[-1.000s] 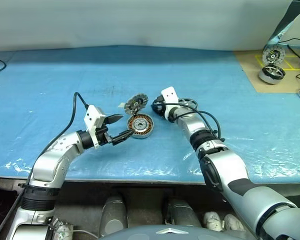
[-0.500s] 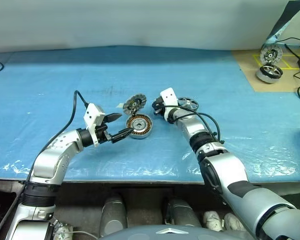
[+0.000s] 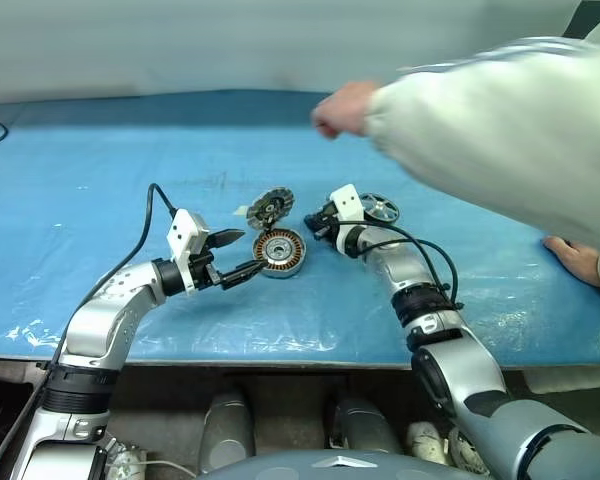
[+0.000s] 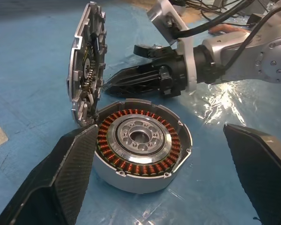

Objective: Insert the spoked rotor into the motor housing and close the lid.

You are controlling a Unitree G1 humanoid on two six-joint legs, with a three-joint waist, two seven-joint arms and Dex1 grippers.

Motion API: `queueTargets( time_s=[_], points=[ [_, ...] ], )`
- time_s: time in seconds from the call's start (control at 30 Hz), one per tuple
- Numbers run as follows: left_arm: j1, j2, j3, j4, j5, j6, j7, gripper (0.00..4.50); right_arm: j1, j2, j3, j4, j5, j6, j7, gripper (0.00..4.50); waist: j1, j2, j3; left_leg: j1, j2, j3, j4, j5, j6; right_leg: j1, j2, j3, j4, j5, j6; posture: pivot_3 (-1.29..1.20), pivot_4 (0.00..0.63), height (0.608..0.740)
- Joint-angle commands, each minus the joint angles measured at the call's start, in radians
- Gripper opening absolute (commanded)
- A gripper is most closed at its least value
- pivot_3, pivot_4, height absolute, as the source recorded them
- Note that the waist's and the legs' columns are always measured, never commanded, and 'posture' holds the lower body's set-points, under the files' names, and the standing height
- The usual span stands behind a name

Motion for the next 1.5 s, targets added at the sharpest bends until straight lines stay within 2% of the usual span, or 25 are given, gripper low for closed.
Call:
queueTargets(
  time_s=[0.03,0.33,0.37,0.4,0.47,1.2,1.33,1.5],
  points=[
    [-0.005,0.006,0.003,-0.019,-0.008,-0.009,-0.014,4.5,0.026,-0.015,0.008,-0.133,0.026,0.065,0.018,0.61,-0.001,0.0,0.0,0.0,0.0,0.0,0.0,0.0,0.0,0.0,0.0,0.0,0.0,0.0,0.0,0.0,0.15,0.74],
    [-0.02,0.001,-0.008,-0.004,-0.006,-0.011,-0.019,4.5,0.057,-0.028,0.043,-0.07,-0.042,0.039,-0.053,0.61,-0.002,0.0,0.0,0.001,0.0,0.0,-0.001,0.0,0.0,0.0,0.0,0.0,0.0,-0.001,-0.002,0.0,0.15,0.74],
    [-0.018,0.001,-0.009,-0.004,-0.006,-0.012,-0.02,4.5,0.055,-0.034,0.054,-0.054,-0.058,0.037,-0.066,1.32,-0.002,0.0,0.0,0.001,0.0,0.0,0.0,0.0,0.0,0.0,0.0,0.0,0.0,-0.001,-0.002,0.0,0.15,0.74],
    [-0.016,0.002,-0.009,-0.005,-0.006,-0.012,-0.02,4.5,0.053,-0.038,0.062,-0.043,-0.069,0.036,-0.075,1.51,-0.002,0.0,0.0,0.001,0.0,0.0,0.0,0.0,0.0,0.001,0.0,0.0,0.0,-0.001,-0.002,0.0,0.15,0.74],
    [-0.014,0.001,-0.01,-0.005,-0.006,-0.014,-0.021,4.5,0.056,-0.042,0.073,-0.037,-0.072,0.036,-0.069,2.17,-0.003,0.0,0.0,0.002,-0.001,0.0,0.0,0.0,0.0,0.002,0.0,0.001,0.0,-0.002,-0.003,0.0,0.15,0.74],
    [-0.015,-0.005,-0.016,0.03,0.003,-0.046,-0.034,4.5,0.056,-0.02,0.06,-0.075,-0.03,0.021,-0.051,2.17,-0.002,0.0,0.0,0.004,-0.001,0.0,-0.001,0.0,0.0,0.003,0.0,0.001,-0.001,-0.002,-0.002,0.0,0.15,0.74],
    [-0.019,-0.006,-0.017,0.034,0.002,-0.044,-0.035,4.5,-0.018,0.027,0.05,0.062,-0.047,-0.05,-0.115,2.17,-0.01,0.0,0.0,0.004,0.0,0.0,-0.001,0.0,0.0,0.003,0.0,0.001,-0.001,-0.002,-0.003,0.0,0.15,0.74],
    [-0.041,0.001,-0.005,0.045,-0.002,-0.034,-0.031,4.5,-0.181,0.088,0.031,0.328,-0.064,-0.178,-0.194,2.17,-0.01,0.001,0.001,0.004,0.0,0.002,-0.001,0.0,0.0,0.001,0.0,0.003,0.0,-0.002,-0.004,0.0,0.15,0.74]
  ],
)
